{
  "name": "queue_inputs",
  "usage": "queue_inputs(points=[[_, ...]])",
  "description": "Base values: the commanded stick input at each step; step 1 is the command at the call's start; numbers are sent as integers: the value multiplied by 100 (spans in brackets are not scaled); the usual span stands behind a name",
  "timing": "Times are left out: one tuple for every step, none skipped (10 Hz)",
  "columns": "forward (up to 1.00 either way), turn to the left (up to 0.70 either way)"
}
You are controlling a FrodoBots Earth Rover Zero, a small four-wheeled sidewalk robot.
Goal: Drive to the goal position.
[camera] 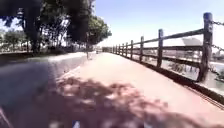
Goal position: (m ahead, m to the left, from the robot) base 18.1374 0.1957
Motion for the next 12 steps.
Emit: queue_inputs(points=[[100,0],[100,0],[100,0],[100,0],[100,0],[100,0],[100,0],[100,0],[100,0],[100,0],[100,0],[100,0]])
